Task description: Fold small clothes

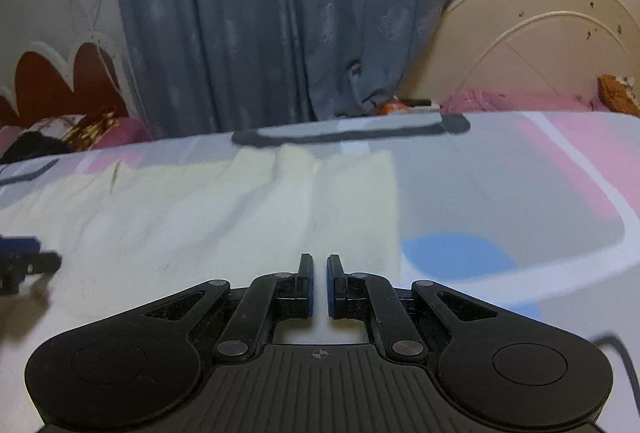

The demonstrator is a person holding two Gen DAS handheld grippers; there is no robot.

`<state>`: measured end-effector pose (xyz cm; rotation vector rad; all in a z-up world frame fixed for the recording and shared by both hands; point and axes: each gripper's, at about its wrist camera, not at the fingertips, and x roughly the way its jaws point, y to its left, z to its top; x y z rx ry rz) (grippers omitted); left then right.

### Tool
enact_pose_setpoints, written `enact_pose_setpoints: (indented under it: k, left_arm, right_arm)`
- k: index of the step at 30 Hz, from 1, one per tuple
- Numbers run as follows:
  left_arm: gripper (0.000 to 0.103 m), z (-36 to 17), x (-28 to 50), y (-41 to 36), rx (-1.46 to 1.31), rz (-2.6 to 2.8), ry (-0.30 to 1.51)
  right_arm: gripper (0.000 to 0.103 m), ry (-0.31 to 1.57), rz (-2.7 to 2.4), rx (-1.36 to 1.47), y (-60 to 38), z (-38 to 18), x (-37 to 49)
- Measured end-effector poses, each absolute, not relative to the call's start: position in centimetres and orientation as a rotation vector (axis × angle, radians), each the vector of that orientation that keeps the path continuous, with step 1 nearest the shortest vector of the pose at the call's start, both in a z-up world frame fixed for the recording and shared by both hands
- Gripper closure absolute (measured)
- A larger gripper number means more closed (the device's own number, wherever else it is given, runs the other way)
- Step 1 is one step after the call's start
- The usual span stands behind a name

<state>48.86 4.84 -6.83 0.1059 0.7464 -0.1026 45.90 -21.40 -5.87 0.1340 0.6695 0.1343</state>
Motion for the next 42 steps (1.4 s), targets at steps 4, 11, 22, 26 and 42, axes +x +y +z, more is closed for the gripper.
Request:
enact_pose_setpoints:
  k: [4,11,22,26,42]
  left_arm:
    - [0.054,-6.1,50.5,4.1,0.128,-0.076,0.736]
    - [0.047,-5.4,50.8,-2.2,0.110,-0.179,0.680]
    - [0.022,-7.5,50.1,4.0,0.114,-0.076,0.710]
    - [0.023,-7.3,50.1,3.5,0.168,-0.067,0.706]
    - [0.027,-5.9,48.5,1.0,0.179,-0.120,0.694]
  right_arm:
    - [0.098,0.675,0.067,0.159,-23.0,-6.3,50.7]
    - [0.098,0.649,0.206,0.148,-20.5,-4.7,49.9]
    - [0.098,0.663,0.111,0.122,-23.7,-7.0,50.9]
    - [0.098,0.658,0.104,0.098,-23.4,-7.0,51.8]
    - [0.098,0.682,0.125,0.122,-22.2,-5.6,48.0]
